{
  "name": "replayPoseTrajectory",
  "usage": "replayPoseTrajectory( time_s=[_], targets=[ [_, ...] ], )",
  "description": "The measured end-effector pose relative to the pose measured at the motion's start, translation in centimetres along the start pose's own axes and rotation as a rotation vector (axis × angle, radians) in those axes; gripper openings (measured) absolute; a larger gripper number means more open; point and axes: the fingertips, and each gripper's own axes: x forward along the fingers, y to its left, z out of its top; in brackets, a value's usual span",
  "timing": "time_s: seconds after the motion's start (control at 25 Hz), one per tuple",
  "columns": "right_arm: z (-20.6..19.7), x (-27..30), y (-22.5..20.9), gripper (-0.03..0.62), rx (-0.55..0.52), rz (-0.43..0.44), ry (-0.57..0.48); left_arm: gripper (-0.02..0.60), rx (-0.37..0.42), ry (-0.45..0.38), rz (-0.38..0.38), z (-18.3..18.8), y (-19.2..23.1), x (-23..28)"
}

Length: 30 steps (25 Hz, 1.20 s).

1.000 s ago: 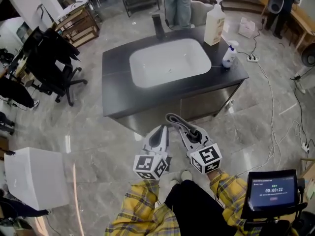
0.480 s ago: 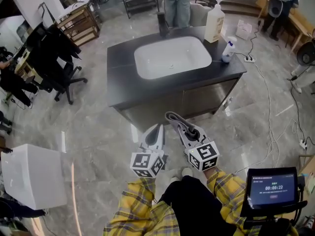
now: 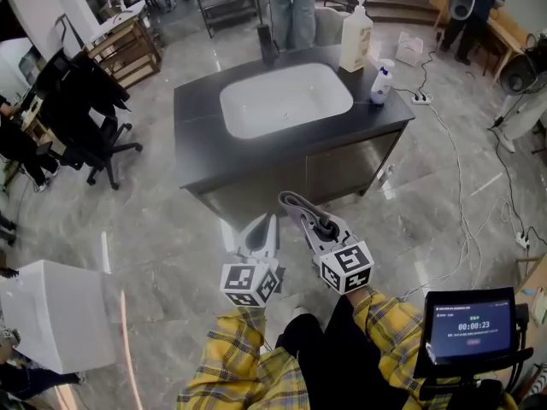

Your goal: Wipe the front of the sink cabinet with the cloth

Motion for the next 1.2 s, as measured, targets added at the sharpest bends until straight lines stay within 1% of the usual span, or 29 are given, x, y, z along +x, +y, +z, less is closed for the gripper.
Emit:
replayPoseTrajectory(
  time_s=[0.24, 0.48, 0.72, 0.84, 1.08, 1.2],
  targets=[
    [-1.2, 0.0, -2.4, 0.044, 0.002, 0.018, 0.021, 0.006, -0.002, 0.001, 0.025, -1.2, -1.1, 2.0],
    [-2.0, -0.1, -7.3, 0.043, 0.010, 0.046, 0.032, 0.006, -0.020, 0.000, 0.082, -3.1, -2.6, 5.9],
    [-3.6, 0.4, -12.8, 0.044, -0.015, 0.108, 0.079, 0.006, -0.031, 0.006, 0.145, -5.2, -4.0, 10.6],
    [-4.1, 0.8, -14.5, 0.043, -0.024, 0.130, 0.090, 0.006, -0.039, 0.011, 0.174, -6.0, -4.4, 11.6],
    [-4.9, 2.7, -17.5, 0.044, -0.037, 0.147, 0.103, 0.006, -0.052, 0.020, 0.216, -7.6, -3.9, 13.5],
    [-5.8, 4.6, -20.0, 0.043, -0.062, 0.156, 0.108, 0.006, -0.056, 0.030, 0.230, -9.1, -3.3, 15.9]
  ],
)
